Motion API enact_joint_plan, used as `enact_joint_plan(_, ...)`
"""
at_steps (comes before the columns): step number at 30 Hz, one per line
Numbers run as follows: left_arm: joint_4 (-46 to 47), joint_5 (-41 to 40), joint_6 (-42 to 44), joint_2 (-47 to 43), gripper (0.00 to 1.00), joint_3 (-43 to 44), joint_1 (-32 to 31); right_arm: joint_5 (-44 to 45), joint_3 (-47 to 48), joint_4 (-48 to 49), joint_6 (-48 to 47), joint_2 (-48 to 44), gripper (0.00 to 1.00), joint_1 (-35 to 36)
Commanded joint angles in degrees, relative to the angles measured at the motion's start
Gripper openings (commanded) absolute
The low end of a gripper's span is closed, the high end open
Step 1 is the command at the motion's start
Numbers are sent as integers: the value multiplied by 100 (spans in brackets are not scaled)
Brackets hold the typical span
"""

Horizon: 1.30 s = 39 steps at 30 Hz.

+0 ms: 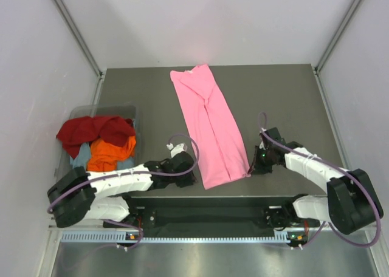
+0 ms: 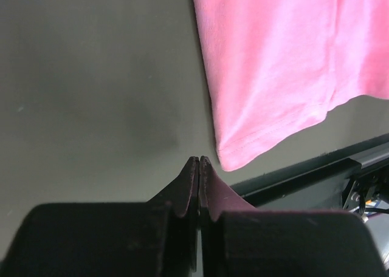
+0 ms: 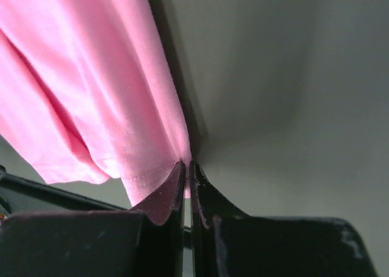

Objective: Fold and stack the t-shirts
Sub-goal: Fold the tshirt

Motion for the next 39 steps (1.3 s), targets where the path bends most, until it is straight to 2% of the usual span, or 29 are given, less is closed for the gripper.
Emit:
enact_joint_plan(1, -868, -353, 172, -535, 0, 37, -23, 207, -140, -1, 778, -378, 0, 522)
enact_joint_plan(5, -949, -292, 181, -1001, 1, -226, -23, 401, -210, -45, 1008, -572, 0, 744)
enact_joint_plan(9, -2, 6, -177, -1353, 32, -639, -14, 542, -237, -133, 964, -607, 0, 735)
enact_joint_plan(16, 1457, 174, -636, -933, 40, -1149, -23, 498, -316, -36, 902, -590, 0, 744)
enact_joint_plan(25, 1777, 367, -742, -203, 41, -1044, -32, 480, -316, -1, 867, -642, 0, 744)
enact_joint_plan(32, 1821, 367, -830, 17, 37, -1000, -32, 463, -289, -10, 858, -669, 0, 744)
enact_joint_plan(36, 1891, 437, -786, 289, 32, -904, -32, 463, -298, 34, 841, -651, 0, 744)
enact_joint_plan(39, 1882, 516, -707, 473, 20, -798, -32, 463, -307, 25, 832, -616, 0, 752)
